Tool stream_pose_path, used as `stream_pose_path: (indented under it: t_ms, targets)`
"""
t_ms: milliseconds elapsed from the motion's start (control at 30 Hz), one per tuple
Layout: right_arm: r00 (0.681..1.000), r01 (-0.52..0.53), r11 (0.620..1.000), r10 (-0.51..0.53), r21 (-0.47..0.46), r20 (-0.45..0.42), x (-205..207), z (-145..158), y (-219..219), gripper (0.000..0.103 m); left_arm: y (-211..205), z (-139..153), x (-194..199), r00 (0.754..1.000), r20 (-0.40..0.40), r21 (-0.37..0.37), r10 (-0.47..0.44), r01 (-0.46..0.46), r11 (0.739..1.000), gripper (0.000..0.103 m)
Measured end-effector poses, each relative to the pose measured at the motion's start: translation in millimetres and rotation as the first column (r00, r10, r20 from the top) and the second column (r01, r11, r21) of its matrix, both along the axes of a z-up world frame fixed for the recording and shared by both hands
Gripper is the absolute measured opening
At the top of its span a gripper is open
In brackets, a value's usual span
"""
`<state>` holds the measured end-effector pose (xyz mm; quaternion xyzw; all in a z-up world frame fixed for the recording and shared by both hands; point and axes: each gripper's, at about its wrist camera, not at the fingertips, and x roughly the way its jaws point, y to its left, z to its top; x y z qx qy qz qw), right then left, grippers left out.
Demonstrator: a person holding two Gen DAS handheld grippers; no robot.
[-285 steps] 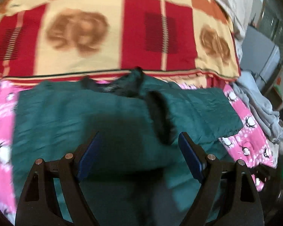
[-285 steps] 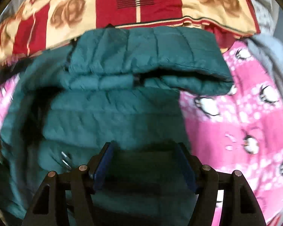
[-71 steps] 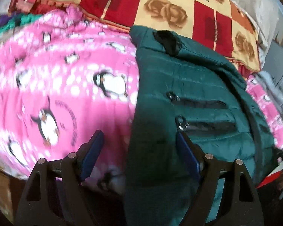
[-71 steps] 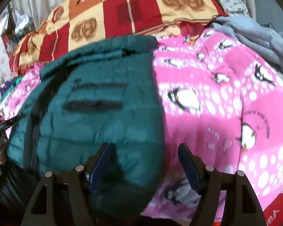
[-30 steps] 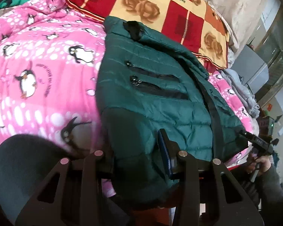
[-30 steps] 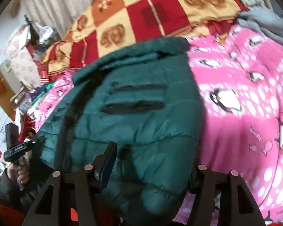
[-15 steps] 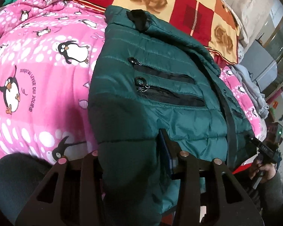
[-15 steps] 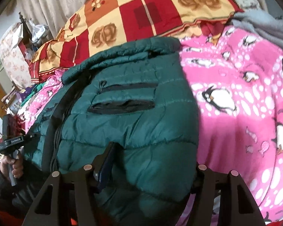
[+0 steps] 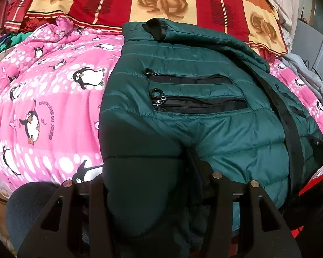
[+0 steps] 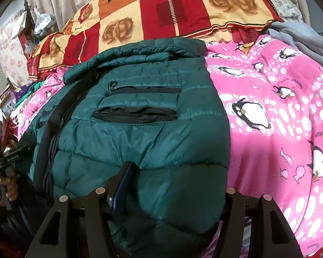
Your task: Fold large clothes
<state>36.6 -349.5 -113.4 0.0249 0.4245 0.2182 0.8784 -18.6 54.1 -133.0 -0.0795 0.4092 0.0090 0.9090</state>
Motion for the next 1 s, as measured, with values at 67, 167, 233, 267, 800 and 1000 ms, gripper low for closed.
stream_pose_path:
  t_ms: [67, 167, 233, 267, 800, 1000]
  targets:
    - [1.0, 0.004, 1.0, -0.004, 0.0, -0.004, 0.4, -0.6, 0.2, 0.059, 1.6, -0.5, -0.3, 1.0, 0.0, -0.001, 0.0, 0.0, 1.0, 0.05]
    - [1.0, 0.01, 1.0, -0.01, 0.007, -0.015, 1.8, -1.5, -0.6, 0.06, 1.6, 0.3, -1.5, 1.0, 0.0, -0.007, 0.001, -0.001, 1.0, 0.05]
    - [1.0, 0.01, 1.0, -0.01, 0.008, -0.018, 1.9, -1.7, -0.7, 0.061, 1.6, 0.1, -1.3, 1.0, 0.0, -0.007, 0.001, -0.001, 1.0, 0.051]
    - [1.0, 0.009, 1.0, -0.009, 0.007, -0.019, 1.7, -1.7, -0.6, 0.061, 1.5, 0.1, -1.3, 1.0, 0.0, -0.008, 0.001, -0.001, 1.0, 0.051]
    - [0.999, -0.031, 1.0, 0.031, -0.002, 0.036, -3.7, 4.8, 5.1, 0.05, 2.4, -0.3, -1.3, 1.0, -0.002, -0.017, -0.001, 0.001, 1.0, 0.051]
    - [1.0, 0.009, 1.0, -0.009, 0.029, 0.001, -1.0, -0.9, 2.9, 0.05, 4.3, -0.5, 1.6, 1.0, -0.014, -0.038, -0.001, 0.0, 0.999, 0.052]
